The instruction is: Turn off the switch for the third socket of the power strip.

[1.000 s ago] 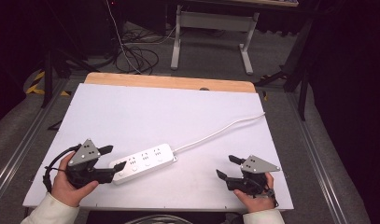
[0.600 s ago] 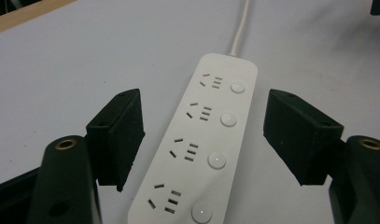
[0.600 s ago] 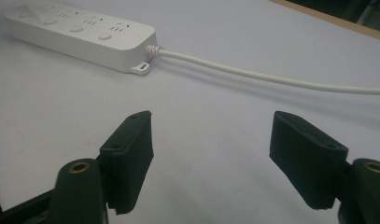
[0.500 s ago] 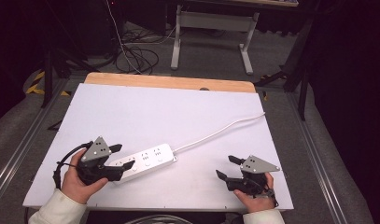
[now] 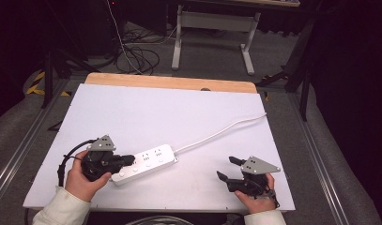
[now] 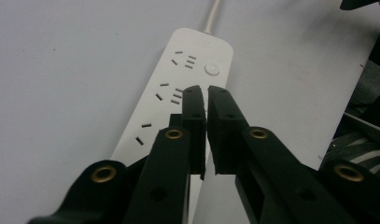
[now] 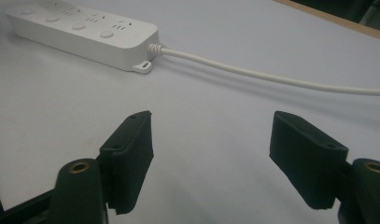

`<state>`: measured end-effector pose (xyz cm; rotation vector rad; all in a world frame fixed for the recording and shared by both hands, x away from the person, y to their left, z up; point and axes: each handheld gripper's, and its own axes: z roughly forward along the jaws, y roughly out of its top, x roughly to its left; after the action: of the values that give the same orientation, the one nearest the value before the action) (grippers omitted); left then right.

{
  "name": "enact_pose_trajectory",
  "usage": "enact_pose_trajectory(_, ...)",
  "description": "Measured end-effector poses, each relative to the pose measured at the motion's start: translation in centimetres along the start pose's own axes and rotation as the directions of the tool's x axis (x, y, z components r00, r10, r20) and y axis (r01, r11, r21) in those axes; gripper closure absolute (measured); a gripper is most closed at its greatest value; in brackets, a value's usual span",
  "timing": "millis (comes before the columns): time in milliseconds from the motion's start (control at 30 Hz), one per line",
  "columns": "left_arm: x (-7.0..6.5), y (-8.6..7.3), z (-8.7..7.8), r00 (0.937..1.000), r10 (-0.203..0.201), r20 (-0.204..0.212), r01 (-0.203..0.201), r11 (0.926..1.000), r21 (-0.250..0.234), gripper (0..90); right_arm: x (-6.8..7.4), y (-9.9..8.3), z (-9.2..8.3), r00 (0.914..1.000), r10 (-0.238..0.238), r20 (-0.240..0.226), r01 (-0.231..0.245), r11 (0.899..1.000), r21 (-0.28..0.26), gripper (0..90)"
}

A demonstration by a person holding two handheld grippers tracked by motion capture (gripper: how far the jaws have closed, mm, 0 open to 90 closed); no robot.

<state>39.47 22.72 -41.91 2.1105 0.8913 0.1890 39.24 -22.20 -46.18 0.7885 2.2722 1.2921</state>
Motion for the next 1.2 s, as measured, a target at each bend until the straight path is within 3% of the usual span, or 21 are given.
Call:
enact_pose_trajectory(467,-0.1,0.2,1.4,0.9998,0.002,0.021,-0.005,0.9927,0.120,89.5,0.0,0.0,0.0,1.0000,0.001,-0.006,-0.001,1.000,0.001,30.3)
enact_pose_trajectory(667,-0.1,0.2,2.1,0.9997,0.025,0.004,-0.026,0.9840,0.176,89.5,0.1,0.0,0.0,1.0000,0.002,-0.010,-0.002,1.000,0.000,30.3)
enact_pose_trajectory(1067,-0.2,0.3,3.2,0.9977,0.063,-0.024,-0.056,0.9714,0.231,89.5,0.0,0.0,0.1,1.0000,0.003,-0.008,-0.003,1.000,0.005,30.3)
enact_pose_trajectory(1200,-0.2,0.3,3.3,0.9974,0.066,-0.030,-0.057,0.9705,0.234,89.5,0.0,0.0,0.1,0.9999,0.006,-0.009,-0.006,1.000,0.004,30.3)
